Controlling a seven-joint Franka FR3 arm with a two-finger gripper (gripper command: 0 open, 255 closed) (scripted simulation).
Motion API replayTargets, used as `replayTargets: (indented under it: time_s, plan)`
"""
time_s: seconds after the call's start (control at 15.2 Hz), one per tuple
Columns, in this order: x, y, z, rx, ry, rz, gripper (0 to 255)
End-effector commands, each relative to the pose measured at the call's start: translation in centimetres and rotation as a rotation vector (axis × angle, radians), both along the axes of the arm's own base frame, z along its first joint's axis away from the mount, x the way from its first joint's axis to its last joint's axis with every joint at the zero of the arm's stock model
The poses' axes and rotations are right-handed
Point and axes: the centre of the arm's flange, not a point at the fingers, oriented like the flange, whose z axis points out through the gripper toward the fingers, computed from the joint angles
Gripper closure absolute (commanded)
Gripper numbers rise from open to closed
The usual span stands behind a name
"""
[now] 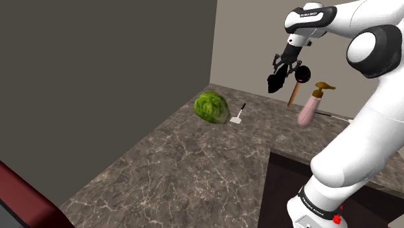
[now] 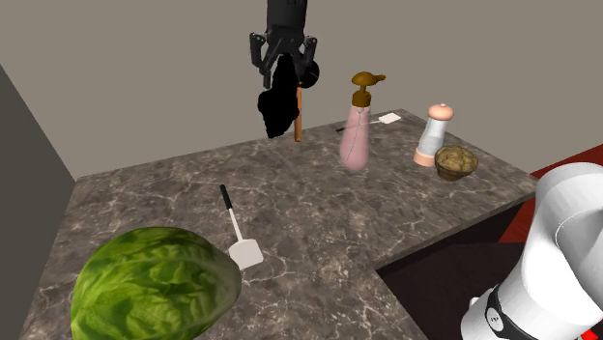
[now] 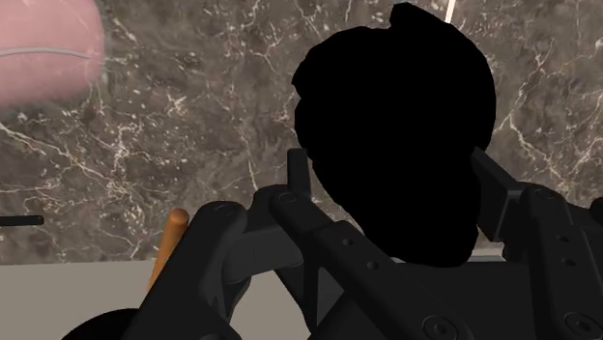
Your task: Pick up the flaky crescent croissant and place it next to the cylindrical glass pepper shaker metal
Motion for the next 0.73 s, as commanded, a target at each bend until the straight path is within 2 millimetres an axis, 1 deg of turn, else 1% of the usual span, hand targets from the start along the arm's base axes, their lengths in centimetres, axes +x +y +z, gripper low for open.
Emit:
replayTargets:
  time_s: [0.0,0.66]
  plan:
    - [-2.6,0.1,-0.2,0.000,-0.001,0.001,255]
    - [-15.8,0.3,-0.1,0.000,-0.001,0.001,255]
